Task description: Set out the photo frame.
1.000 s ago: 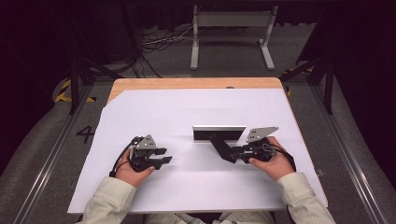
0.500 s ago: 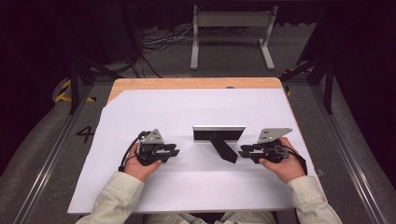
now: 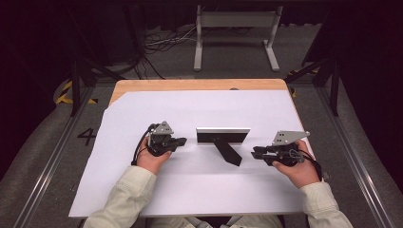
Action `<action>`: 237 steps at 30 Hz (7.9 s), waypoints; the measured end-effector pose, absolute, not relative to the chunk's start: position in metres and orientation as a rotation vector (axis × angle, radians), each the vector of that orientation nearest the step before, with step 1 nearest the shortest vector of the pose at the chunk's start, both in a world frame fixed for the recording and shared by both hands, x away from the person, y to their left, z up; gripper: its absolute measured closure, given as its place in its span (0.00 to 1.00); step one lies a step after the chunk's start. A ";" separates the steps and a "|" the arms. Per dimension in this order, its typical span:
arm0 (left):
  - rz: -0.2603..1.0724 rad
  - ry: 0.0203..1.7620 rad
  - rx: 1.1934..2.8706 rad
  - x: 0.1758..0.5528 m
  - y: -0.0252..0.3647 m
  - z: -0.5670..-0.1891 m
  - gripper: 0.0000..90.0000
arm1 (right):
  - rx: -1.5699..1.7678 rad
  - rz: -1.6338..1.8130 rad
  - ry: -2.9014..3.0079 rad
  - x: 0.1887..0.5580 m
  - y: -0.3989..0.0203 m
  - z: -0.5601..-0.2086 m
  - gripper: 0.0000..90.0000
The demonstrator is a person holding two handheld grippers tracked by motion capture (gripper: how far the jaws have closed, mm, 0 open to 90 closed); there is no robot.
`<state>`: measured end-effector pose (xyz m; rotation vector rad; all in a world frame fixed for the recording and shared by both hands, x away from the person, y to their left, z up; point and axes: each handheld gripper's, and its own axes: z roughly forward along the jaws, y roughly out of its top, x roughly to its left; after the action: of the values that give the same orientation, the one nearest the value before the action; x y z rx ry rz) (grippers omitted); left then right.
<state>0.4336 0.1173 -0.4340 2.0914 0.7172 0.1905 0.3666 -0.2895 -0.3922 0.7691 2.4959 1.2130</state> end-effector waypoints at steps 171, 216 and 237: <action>-0.178 -0.345 2.471 0.358 -0.032 -0.435 1.00 | 0.822 1.366 2.374 0.343 -0.334 -0.367 0.78; -0.196 -0.260 2.414 0.362 -0.028 -0.430 1.00 | 1.027 1.379 2.381 0.333 -0.334 -0.344 0.72; -0.200 -0.071 2.389 0.389 0.016 -0.425 1.00 | 1.100 1.445 2.351 0.322 -0.318 -0.320 0.70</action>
<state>0.3888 0.0164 -0.4254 2.3890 -0.0714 -0.2001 0.3219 -0.3185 -0.3204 1.1002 2.3506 1.4451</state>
